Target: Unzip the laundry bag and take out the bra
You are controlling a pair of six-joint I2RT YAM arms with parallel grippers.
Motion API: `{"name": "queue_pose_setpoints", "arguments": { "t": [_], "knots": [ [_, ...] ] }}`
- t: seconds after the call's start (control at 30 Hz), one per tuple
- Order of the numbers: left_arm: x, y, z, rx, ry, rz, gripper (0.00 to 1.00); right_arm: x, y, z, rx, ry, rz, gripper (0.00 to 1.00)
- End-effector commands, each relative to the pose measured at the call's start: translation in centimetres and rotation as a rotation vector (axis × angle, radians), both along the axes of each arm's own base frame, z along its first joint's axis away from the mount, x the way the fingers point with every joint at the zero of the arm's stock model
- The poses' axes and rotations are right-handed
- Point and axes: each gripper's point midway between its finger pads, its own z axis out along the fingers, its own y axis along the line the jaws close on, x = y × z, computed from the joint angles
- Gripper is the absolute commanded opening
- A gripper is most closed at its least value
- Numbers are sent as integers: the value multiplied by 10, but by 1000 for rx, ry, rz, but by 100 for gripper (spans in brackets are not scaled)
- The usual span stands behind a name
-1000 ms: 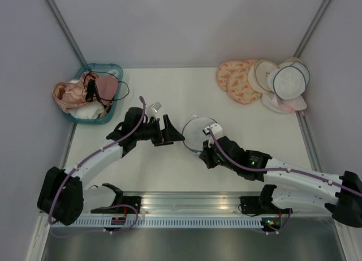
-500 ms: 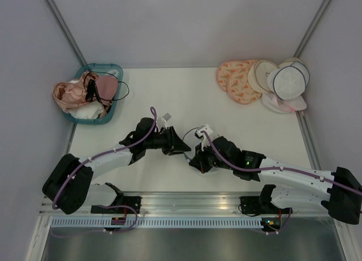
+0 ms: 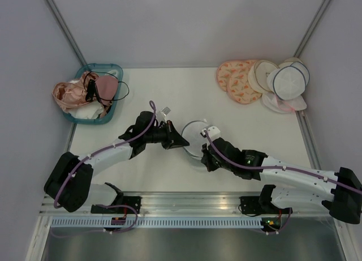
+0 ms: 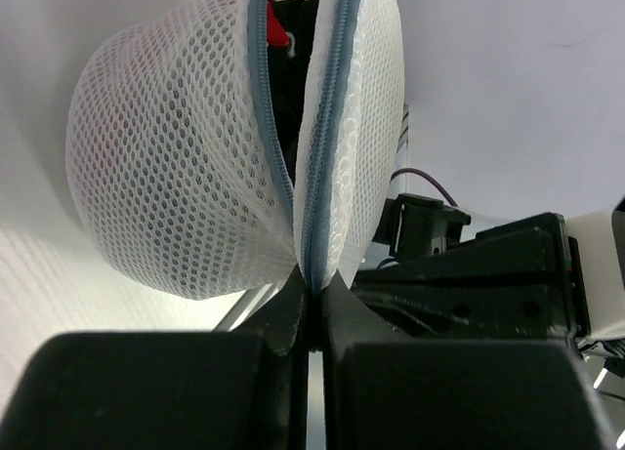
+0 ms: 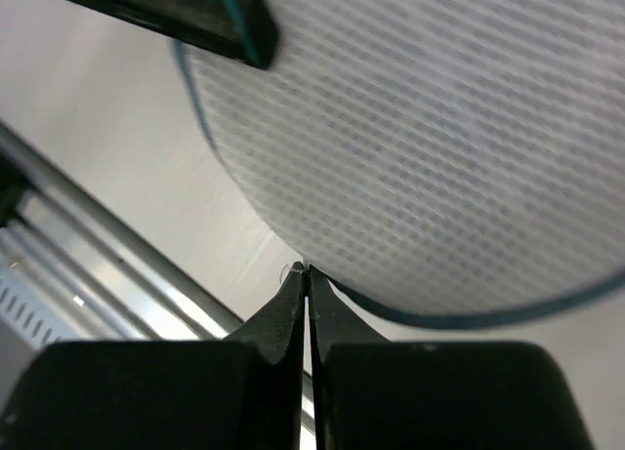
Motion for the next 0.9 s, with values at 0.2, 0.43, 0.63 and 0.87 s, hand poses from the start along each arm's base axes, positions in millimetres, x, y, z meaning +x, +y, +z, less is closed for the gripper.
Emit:
{"name": "queue_pose_setpoints", "arguments": {
  "t": [0.2,0.43,0.63,0.87],
  "knots": [
    [1,-2,8,12,-101,-173,2,49,-104,13,-326,-196,-487,1],
    [11,-14,0,19,-108,-331,2,75,-103,29,-314,-283,-539,0],
    [81,-17,15,44,-180,-257,16,68,-87,23,-259,-240,-454,0],
    [107,-1,9,136,-164,-69,100,55,-63,15,-150,-166,-360,0]
  ]
}}
